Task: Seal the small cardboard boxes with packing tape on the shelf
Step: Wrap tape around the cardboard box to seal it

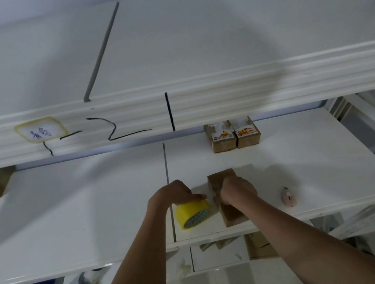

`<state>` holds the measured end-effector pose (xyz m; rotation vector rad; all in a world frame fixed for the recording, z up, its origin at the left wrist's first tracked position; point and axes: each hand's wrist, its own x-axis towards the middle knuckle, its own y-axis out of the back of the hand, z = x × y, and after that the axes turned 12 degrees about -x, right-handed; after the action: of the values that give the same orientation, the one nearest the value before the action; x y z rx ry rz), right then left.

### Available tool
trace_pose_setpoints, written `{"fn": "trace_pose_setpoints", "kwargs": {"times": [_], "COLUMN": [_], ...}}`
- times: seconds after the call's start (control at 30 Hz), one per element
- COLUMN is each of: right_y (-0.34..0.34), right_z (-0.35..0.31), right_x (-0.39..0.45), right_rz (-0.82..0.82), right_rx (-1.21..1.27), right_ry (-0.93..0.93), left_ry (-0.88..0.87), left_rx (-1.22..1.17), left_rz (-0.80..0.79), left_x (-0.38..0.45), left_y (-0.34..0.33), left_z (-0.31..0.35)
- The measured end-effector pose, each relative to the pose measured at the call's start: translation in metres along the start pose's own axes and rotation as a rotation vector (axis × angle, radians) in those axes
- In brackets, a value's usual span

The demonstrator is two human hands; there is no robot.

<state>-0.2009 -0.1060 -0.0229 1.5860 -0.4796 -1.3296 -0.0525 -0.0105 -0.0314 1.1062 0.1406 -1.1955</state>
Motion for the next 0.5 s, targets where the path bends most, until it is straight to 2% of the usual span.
{"fn": "trace_pose_setpoints", "kwargs": {"times": [0.13, 0.5], "right_y": [-0.001, 0.001], "right_z": [-0.003, 0.0], "right_x": [0.002, -0.001], "right_rz": [-0.049, 0.016], "right_rx": [-0.012, -0.049], "right_ry": [-0.021, -0.039], "left_ry": [0.005, 0.047], "left_rx": [-0.057, -0.09], "left_rz": [-0.003, 0.044], "left_x": [0.004, 0.003], "left_y": [-0.007, -0.009], "left_z": [-0.006, 0.003]}}
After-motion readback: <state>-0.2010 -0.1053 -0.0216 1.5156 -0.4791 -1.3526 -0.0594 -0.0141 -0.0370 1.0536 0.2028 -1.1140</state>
